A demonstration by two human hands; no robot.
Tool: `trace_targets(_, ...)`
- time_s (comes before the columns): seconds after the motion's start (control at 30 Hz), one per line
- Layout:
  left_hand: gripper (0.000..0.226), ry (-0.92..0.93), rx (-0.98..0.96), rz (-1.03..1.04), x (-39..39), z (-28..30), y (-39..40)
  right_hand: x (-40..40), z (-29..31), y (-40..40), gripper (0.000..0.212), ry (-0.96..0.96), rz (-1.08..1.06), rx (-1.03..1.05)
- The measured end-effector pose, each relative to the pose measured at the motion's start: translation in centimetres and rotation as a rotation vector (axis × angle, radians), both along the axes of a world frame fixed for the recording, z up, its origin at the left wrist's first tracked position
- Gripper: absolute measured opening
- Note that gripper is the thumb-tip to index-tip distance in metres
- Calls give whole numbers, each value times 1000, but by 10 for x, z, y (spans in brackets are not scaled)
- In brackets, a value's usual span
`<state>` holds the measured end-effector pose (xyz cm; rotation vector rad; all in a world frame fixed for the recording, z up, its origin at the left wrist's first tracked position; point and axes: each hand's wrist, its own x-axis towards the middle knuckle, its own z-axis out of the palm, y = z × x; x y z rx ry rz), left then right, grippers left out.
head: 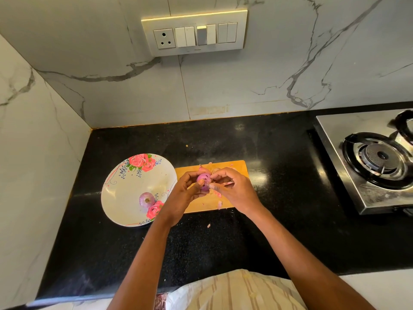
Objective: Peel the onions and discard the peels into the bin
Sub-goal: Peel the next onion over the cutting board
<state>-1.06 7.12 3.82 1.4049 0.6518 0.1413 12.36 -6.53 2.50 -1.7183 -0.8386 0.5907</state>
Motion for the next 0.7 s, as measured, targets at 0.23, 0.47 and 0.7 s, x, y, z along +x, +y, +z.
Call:
trace_targets(0.23,44,22,24,-25,0,-5,1,2,1,-4,17,-92,26,7)
trace_targets(0.47,27,31,11,-11,2,-1,-2,1,-3,-4,15,-68,8,-16)
trace_targets(0.7,45,-7,-69,3,-2,1,-4,-1,1,-4,18,-66,-27,-9)
